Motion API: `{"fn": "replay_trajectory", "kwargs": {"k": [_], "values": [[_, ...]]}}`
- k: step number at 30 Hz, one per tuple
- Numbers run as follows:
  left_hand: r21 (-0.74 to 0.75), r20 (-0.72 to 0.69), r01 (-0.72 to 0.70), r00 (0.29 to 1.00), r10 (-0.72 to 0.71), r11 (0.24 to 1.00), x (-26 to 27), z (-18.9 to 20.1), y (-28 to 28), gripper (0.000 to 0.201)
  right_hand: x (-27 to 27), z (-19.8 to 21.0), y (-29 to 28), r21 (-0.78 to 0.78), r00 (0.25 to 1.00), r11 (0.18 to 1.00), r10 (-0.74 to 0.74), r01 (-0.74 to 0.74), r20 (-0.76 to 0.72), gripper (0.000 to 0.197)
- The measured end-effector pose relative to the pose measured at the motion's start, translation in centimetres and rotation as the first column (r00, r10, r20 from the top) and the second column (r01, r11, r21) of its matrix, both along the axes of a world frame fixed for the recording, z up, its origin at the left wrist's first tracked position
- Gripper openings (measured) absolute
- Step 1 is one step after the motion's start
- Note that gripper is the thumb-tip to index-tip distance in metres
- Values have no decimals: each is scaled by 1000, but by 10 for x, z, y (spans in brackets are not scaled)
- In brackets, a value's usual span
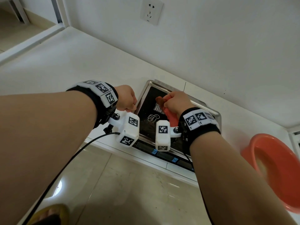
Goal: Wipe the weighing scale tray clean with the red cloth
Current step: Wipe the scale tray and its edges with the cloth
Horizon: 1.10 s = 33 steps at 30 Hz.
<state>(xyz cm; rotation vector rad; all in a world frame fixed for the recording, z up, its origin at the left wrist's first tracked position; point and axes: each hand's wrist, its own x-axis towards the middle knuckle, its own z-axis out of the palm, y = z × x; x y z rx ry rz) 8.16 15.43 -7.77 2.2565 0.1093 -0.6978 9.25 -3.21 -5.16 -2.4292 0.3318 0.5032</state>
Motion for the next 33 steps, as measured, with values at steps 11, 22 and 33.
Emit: {"fn": "replay_trajectory", "kwargs": {"k": [11, 22, 33], "values": [[-11, -20, 2, 1000, -3, 1000, 1, 0, 0, 26, 0, 14, -9, 125, 969, 986, 138, -114, -204, 17], [7, -27, 21, 999, -21, 1000, 2, 2, 0, 27, 5, -7, -31, 221, 971, 960, -201, 170, 128, 18], [23, -17, 11, 1000, -10, 1000, -1, 4, 0, 26, -6, -12, -27, -268, 944, 941, 266, -210, 196, 29]]}}
